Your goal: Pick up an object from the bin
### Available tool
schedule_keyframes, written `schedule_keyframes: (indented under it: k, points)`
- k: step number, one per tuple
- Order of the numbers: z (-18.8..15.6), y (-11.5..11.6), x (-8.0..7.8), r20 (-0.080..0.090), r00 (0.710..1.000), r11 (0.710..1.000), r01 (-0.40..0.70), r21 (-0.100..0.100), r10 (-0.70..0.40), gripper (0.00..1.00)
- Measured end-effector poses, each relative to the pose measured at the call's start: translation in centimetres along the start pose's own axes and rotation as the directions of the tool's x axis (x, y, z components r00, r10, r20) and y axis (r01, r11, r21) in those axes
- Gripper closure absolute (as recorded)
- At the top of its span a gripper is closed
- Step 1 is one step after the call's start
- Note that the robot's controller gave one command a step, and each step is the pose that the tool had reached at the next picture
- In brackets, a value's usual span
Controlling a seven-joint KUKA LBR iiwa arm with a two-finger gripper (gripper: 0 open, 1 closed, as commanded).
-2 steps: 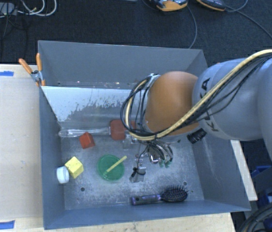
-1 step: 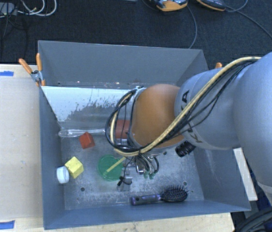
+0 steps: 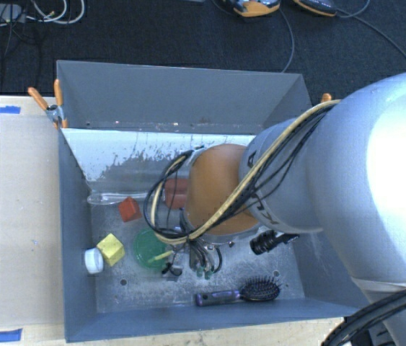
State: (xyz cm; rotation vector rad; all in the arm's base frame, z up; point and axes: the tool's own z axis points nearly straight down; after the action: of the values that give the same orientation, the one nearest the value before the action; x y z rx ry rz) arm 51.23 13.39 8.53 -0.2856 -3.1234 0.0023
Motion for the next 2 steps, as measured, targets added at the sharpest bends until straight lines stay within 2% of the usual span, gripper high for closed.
schedule_keyframes:
  k: [2]
  points:
    - [0.0, -0.02, -0.01, 0.0, 1.0, 1.0, -0.002, 0.0, 0.002, 1.0]
